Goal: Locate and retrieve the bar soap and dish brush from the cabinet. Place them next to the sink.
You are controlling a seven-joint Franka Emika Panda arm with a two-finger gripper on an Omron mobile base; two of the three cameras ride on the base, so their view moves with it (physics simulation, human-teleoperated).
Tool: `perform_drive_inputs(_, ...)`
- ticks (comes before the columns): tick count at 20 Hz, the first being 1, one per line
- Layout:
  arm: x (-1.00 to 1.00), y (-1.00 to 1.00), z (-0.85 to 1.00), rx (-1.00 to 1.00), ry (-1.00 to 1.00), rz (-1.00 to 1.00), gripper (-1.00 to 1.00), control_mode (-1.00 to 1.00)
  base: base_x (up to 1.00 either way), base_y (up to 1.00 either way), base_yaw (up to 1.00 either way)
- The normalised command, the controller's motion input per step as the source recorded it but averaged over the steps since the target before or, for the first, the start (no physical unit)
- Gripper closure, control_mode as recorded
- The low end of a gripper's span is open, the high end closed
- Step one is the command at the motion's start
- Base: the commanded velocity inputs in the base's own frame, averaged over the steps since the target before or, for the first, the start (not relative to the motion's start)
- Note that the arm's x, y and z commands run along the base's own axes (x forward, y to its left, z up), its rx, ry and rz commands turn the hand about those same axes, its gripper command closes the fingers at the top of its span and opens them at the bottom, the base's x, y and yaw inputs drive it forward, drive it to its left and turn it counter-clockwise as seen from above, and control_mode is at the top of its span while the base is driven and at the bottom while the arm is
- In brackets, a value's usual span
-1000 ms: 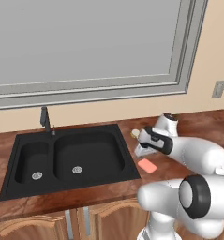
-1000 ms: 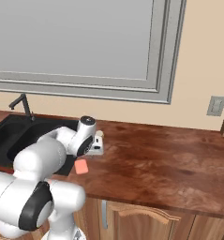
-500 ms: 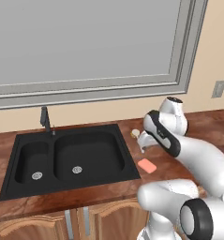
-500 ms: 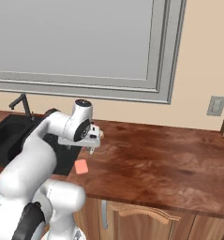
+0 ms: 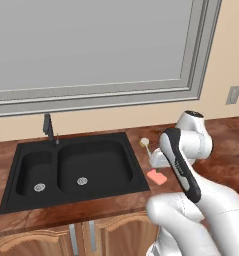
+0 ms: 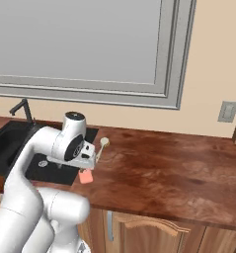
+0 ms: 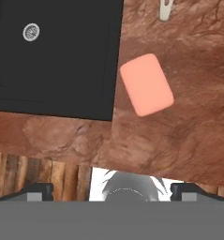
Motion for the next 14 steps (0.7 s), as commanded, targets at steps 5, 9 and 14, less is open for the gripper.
perform_drive_inputs(5,-0.56,0.31,0.02,-0.01,-0.02,-0.15,-1.0,-1.0,0.0,0.0,0.0)
perform_drive_inputs(9,-0.22,0.27,0.1,-0.13,-0.15,-0.06,-1.0,-1.0,0.0,0.0,0.0)
perform_drive_inputs(14,-0.16,0.17,0.27,-0.15,-0.17,-0.01,-1.0,-1.0,0.0,0.0,0.0)
